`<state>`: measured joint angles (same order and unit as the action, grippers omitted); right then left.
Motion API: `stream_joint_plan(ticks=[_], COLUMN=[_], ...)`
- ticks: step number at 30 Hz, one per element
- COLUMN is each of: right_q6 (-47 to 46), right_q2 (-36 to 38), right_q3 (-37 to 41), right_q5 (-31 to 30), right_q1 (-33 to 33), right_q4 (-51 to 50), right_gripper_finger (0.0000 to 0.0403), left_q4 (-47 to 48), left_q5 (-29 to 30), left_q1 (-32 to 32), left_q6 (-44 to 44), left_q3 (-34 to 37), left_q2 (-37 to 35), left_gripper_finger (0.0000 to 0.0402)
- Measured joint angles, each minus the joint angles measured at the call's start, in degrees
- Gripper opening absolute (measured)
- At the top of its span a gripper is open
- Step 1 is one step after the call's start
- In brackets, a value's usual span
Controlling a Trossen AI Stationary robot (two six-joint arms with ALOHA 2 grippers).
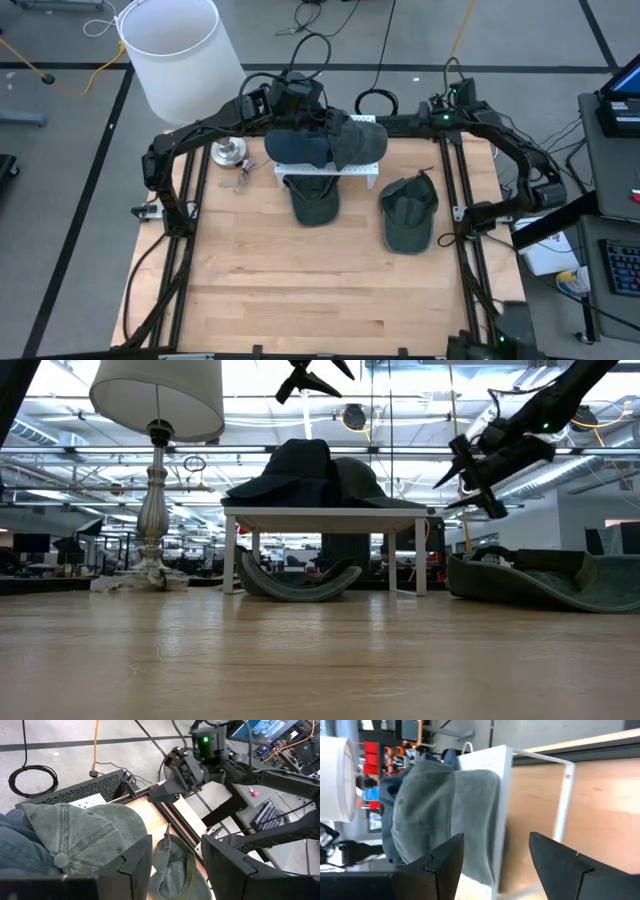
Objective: Pick & Place hat
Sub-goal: Stack the right black cap on the black cap on the shelf
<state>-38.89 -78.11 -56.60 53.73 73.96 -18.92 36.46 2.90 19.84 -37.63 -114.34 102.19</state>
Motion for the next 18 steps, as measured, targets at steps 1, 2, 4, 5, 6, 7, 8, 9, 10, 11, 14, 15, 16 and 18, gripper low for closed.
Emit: stream_joint_plan(ticks=[1, 2, 4, 5, 6, 7, 8, 9, 10, 11, 14, 15, 16, 18], right_q6=[1.5, 2.9, 5.3, 6.5, 7.7, 9.0, 10.5, 12.1, 13.7, 15.2, 19.6, 20.7, 21.9, 23.2], right_q2=[0.8, 1.5, 3.3, 4.3, 5.4, 6.6, 7.8, 9.0, 10.4, 11.8, 16.0, 17.3, 18.8, 21.1], right_q3=[0.0, 0.0, 0.0, 0.0, 0.0, 0.0, 0.0, 0.0, 0.0, 0.0, 0.0, 0.0, 0.0, 0.0], right_q5=[0.0, 0.0, 0.0, 0.0, -0.6, -1.7, -2.9, -4.0, -5.1, -6.2, -10.9, -13.0, -15.4, -20.0], right_q1=[0.0, -0.4, -1.1, -1.4, -1.6, -1.8, -2.1, -2.3, -2.8, -3.3, -5.4, -6.3, -7.5, -10.2], right_q4=[-1.5, -2.7, -5.8, -7.3, -8.6, -10.1, -12.0, -14.0, -16.0, -18.1, -24.9, -27.1, -29.4, -34.0], right_gripper_finger=[0.022, 0.022, 0.022, 0.0219, 0.0219, 0.0219, 0.0219, 0.0219, 0.0219, 0.0219, 0.0217, 0.0216, 0.0215, 0.0215], left_q4=[0.0, -0.1, -0.2, -0.2, -0.2, -0.2, -0.2, -0.2, -0.2, -0.2, -0.2, -0.2, -0.2, -0.1], left_q5=[0.0, 0.0, -0.1, -0.3, -0.3, -0.5, -0.8, -1.3, -1.6, -2.0, -3.0, -3.1, -3.3, -3.7], left_q1=[0.0, 0.0, 0.0, 0.0, 0.0, 0.0, 0.0, 0.0, 0.0, 0.0, 0.0, 0.0, -0.1, -0.1], left_q6=[0.0, 0.0, 0.0, 0.0, 0.0, -0.1, -0.1, -0.2, -0.2, -0.2, -0.2, -0.2, -0.1, 0.0], left_q3=[0.0, 0.0, 0.0, 0.0, 0.0, 0.0, 0.0, 0.0, 0.0, 0.0, 0.0, 0.0, 0.0, 0.0], left_q2=[0.0, 0.0, 0.0, 0.0, 0.0, 0.0, 0.0, 0.0, 0.0, 0.0, 0.0, 0.0, 0.0, 0.0], left_gripper_finger=[0.0172, 0.0172, 0.0172, 0.0172, 0.0172, 0.0172, 0.0172, 0.0172, 0.0172, 0.0172, 0.0172, 0.0172, 0.0172, 0.0172])
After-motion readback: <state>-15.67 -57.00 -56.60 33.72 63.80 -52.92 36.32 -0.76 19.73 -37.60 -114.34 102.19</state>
